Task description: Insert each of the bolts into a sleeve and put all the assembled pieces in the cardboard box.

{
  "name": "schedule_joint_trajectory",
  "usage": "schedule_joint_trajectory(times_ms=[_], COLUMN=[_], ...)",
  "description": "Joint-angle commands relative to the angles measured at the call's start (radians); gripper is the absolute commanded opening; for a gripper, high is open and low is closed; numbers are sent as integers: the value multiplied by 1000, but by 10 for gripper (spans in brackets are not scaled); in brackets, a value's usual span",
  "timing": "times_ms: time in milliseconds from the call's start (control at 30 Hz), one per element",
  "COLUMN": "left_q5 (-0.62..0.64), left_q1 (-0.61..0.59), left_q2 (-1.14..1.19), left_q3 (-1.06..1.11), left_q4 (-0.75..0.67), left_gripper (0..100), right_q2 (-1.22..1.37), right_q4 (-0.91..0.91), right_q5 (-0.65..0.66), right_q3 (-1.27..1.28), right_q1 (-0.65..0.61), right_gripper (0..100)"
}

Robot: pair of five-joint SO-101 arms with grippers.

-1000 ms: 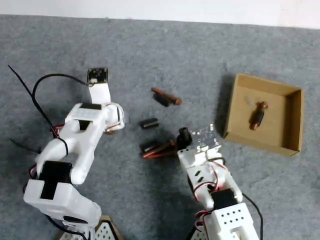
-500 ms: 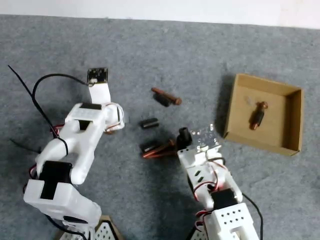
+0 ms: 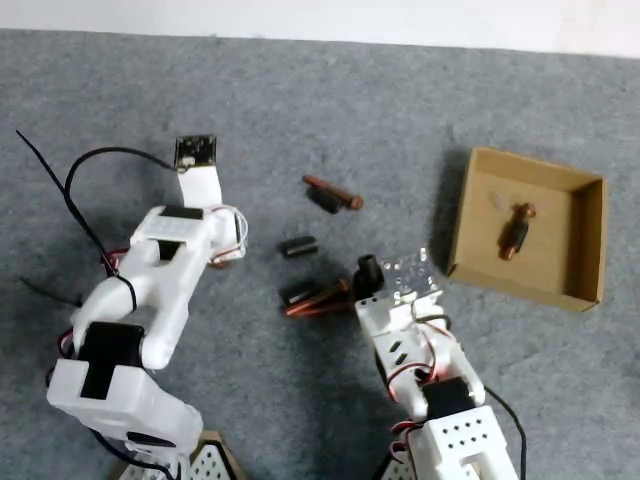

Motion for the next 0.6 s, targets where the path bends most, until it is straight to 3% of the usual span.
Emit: schedule_joint_trajectory(times_ms=[0, 200, 467, 567], left_q5=[-72, -91, -95, -210], left_q1=[-1, -7, -2, -2], left_q2=[-7, -18, -226, -288], left_q3=[-41, -38, -38, -38], left_q4=[2, 11, 229, 288], left_gripper=[11, 5, 5, 5], right_q2=[-18, -18, -18, -18], right_q4=[-27, -27, -27, -27], right_q5=[9, 9, 9, 9], right_q3=[-2, -2, -2, -2], right_q1=[8, 10, 28, 28], right_gripper=[4, 4, 4, 4])
